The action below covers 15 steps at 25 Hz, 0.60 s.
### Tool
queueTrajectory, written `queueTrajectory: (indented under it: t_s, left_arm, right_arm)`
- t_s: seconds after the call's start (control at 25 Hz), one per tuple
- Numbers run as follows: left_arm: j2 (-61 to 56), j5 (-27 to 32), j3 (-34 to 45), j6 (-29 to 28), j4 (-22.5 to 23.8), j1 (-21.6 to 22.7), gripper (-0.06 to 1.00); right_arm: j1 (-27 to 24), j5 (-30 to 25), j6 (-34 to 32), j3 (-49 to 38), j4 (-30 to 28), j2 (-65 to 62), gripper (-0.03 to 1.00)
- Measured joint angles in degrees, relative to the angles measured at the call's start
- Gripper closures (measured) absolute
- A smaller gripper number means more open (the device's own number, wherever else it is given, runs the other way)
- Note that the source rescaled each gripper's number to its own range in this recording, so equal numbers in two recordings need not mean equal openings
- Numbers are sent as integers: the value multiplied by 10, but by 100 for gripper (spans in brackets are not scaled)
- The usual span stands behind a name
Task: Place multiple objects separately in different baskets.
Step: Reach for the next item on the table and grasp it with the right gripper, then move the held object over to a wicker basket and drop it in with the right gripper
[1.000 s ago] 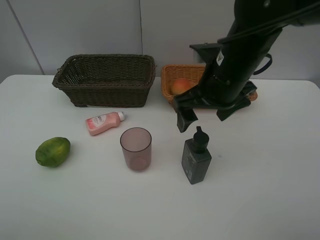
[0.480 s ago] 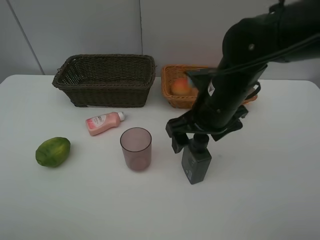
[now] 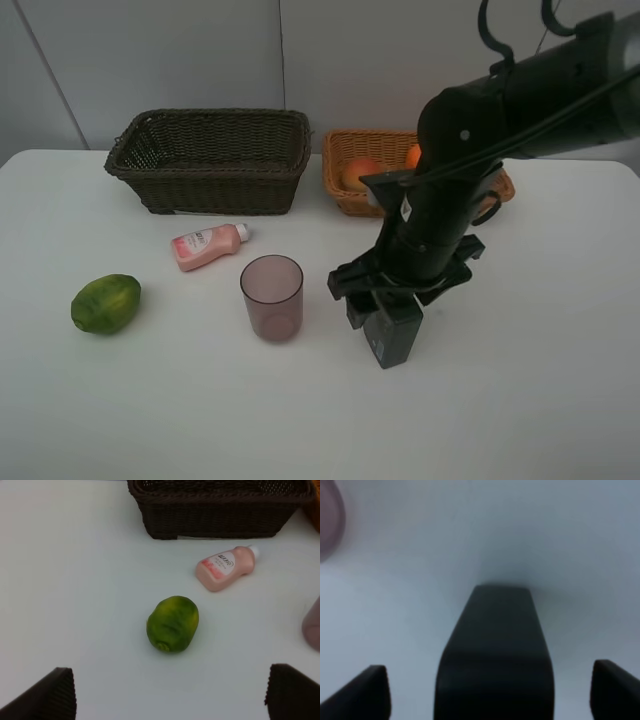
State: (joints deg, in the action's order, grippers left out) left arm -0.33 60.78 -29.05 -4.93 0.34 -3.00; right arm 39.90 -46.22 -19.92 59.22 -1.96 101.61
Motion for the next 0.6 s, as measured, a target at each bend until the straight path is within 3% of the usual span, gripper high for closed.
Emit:
queueTrajectory:
  t_s: [0.12, 0.16, 0.6]
  left_arm:
    - [0, 0, 0, 0, 0, 0, -4]
    - [0, 0, 0, 0, 0, 0, -4]
    - [0, 0, 0, 0, 0, 0, -4]
  right_arm:
    - [0, 0, 0, 0, 0, 0, 83]
    - [0, 1, -1, 0, 0, 1, 97]
    - [0, 1, -1, 0, 0, 1, 94]
